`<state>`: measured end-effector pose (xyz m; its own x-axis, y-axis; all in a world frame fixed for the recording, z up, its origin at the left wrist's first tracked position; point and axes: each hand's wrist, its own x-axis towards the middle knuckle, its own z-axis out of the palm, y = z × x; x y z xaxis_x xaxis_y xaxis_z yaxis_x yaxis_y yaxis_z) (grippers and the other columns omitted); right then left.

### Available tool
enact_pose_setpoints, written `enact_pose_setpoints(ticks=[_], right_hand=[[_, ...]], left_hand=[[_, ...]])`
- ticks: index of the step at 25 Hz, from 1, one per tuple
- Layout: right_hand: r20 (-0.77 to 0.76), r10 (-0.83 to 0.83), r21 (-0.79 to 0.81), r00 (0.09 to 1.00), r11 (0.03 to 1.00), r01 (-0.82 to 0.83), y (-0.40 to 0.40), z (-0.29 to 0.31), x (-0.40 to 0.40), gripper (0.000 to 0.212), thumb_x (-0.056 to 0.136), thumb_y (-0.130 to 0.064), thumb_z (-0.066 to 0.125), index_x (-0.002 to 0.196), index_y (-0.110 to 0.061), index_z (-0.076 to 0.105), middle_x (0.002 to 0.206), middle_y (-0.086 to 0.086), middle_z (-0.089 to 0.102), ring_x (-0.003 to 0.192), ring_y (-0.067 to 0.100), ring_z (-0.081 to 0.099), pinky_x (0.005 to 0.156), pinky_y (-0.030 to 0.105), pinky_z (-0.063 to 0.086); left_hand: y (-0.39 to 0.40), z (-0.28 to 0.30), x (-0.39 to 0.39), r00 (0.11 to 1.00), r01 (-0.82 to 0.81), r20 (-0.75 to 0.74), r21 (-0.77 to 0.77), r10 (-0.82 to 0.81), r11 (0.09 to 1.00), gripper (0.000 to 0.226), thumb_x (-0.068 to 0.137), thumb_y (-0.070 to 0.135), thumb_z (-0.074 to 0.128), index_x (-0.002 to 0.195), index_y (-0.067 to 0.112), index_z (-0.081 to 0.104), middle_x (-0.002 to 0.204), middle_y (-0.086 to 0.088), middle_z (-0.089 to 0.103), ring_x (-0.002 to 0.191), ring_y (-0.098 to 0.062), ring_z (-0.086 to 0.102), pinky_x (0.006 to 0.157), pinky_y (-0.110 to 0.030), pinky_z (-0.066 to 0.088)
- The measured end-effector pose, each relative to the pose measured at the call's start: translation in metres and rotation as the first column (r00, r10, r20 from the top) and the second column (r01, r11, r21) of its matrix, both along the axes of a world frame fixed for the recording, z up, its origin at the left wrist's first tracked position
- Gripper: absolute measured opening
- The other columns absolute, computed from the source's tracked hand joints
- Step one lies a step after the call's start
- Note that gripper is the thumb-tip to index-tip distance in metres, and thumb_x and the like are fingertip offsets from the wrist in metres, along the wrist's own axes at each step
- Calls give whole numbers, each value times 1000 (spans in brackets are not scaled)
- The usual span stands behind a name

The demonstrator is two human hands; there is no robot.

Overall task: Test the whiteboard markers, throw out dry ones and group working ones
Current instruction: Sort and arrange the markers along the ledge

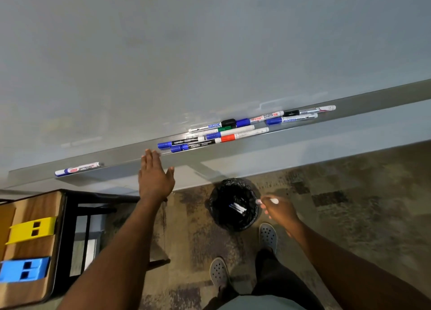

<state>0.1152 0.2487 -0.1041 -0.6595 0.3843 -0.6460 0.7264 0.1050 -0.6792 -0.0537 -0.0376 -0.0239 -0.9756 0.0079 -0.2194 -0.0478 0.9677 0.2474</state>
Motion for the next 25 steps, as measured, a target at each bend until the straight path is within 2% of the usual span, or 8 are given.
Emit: enact_pose_setpoints(ticks=[4,6,8,10,13,16,21,25], right_hand=[[68,118,-32,991,993,-116,-6,-21,4,20,91,-42,58,98,-30,72,105,-1,74,90,20,69,85,38,56],[172,317,91,933,938,-335,-7,-26,0,51,88,-60,52,126,-27,61,129,3,63,111,24,63,91,36,50],[272,346,256,898,873,-414,1,-26,0,60,93,-58,46,142,-23,45,141,6,53,125,29,53,95,38,46],[208,323,389,923,839,-381,9,-18,-1,50,97,-46,47,139,-20,48,135,5,58,118,26,58,88,34,47],[-44,398,552,916,774,-309,13,-2,-14,17,96,-24,55,102,-14,66,92,4,69,78,19,63,65,28,49],[-170,495,666,852,696,-270,17,11,-42,20,91,-13,52,72,-19,55,68,-2,56,61,15,54,53,30,45],[-416,476,791,775,610,49,64,60,-91,14,92,-3,56,97,0,68,87,14,67,79,25,61,66,28,51],[-296,484,913,823,396,96,123,80,-120,11,92,-2,56,94,1,65,87,19,62,76,32,59,61,31,48]], left_hand=[[-11,0,-7,998,59,25,-19,-58,998,68,96,35,51,152,17,17,162,-5,0,149,-24,-2,117,-48,10],[-11,-1,-7,998,57,29,-25,-57,998,72,95,34,54,152,17,15,162,-5,-1,149,-25,-3,118,-48,11],[-11,-1,-6,998,51,46,-33,-50,998,76,94,32,56,153,17,12,162,-5,-4,148,-24,-5,118,-48,11],[-11,-1,-4,997,57,48,-51,-54,997,79,94,30,56,154,16,7,162,-5,-7,148,-24,-7,119,-46,11],[-10,-1,-2,997,64,48,-77,-60,995,84,94,28,56,154,15,-1,161,-5,-12,148,-23,-10,119,-44,9],[-13,-2,-2,997,68,51,-93,-64,993,86,94,26,55,153,14,-5,160,-6,-15,148,-24,-12,119,-43,9],[-12,-2,-3,996,79,58,-95,-74,992,87,93,24,56,153,14,-6,160,-6,-16,147,-24,-12,119,-44,8],[-9,-1,-2,996,71,63,-99,-65,993,88,93,24,57,153,13,-6,160,-7,-17,147,-25,-12,119,-44,7]])
